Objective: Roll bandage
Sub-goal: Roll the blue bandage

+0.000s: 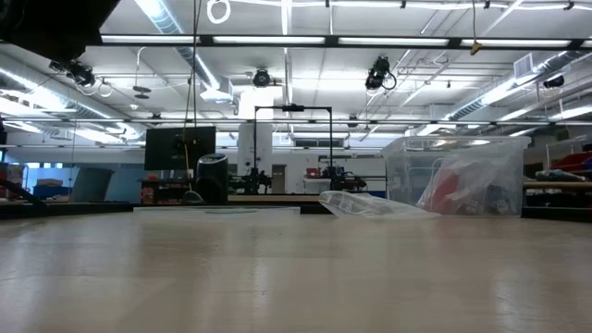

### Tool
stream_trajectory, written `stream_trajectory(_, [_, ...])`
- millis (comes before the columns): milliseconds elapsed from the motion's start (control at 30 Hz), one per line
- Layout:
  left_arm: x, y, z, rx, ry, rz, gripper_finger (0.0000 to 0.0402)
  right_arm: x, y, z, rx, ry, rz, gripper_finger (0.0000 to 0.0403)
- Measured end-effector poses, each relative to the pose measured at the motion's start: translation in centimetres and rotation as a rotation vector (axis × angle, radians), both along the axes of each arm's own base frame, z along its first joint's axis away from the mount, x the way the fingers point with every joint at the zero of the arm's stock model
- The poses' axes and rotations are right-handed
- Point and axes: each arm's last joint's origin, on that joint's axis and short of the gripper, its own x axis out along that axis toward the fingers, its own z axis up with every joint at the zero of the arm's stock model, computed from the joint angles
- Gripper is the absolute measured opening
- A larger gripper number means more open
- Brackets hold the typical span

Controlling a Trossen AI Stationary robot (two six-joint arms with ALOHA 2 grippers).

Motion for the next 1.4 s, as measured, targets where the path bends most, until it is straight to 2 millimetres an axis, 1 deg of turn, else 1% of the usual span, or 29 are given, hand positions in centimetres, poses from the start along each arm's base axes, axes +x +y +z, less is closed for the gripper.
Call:
stream_trajectory(267, [0.0, 0.1, 0.0, 0.013, -0.006, 0.030, 0.0001, -0.1, -0.1, 0.5, -0.051, 0.029, 0.009, 0.0181])
stream_trajectory(633, [-0.2, 0.4, 0.6, -0.024, -0.072, 0.115, 0.0001, -1.9, 2.5, 0.9, -0.101, 0.002, 0.165, 0.0176])
stream_trajectory(700, [-0.2, 0.4, 0.6, -0.023, -0.074, 0.116, 0.0001, -2.0, 2.7, 1.0, -0.084, -0.035, 0.198, 0.0172])
stream_trajectory(767, [-0.2, 0.4, 0.6, 0.004, -0.087, 0.113, 0.0001, -2.0, 2.7, 1.1, -0.016, -0.118, 0.241, 0.0168])
stream_trajectory(833, [-0.2, 0.3, 0.6, 0.037, -0.104, 0.106, 0.0001, -1.7, 2.5, 1.2, 0.081, -0.216, 0.277, 0.0163])
stream_trajectory(900, [-0.3, 0.2, 0.6, 0.062, -0.117, 0.094, 0.0001, -1.5, 2.3, 1.2, 0.150, -0.277, 0.290, 0.0159])
stream_trajectory(967, [-0.3, 0.2, 0.6, 0.077, -0.125, 0.075, 0.0001, -1.4, 2.1, 1.1, 0.187, -0.308, 0.300, 0.0156])
stream_trajectory(1033, [-0.3, 0.1, 0.6, 0.084, -0.128, 0.063, 0.0001, -1.2, 1.9, 0.8, 0.211, -0.346, 0.359, 0.0154])
stream_trajectory(1167, [-0.3, 0.1, 0.6, 0.093, -0.133, 0.068, 0.0001, -0.6, 1.1, 0.4, 0.237, -0.420, 0.478, 0.0154])
stream_trajectory(1333, [-0.4, 0.0, 0.6, 0.108, -0.143, 0.060, 0.0001, 0.6, -0.5, -0.2, 0.209, -0.434, 0.590, 0.0153])
stream_trajectory(1400, [-0.4, 0.0, 0.6, 0.109, -0.143, 0.059, 0.0001, 0.9, -0.9, -0.2, 0.203, -0.436, 0.590, 0.0150])
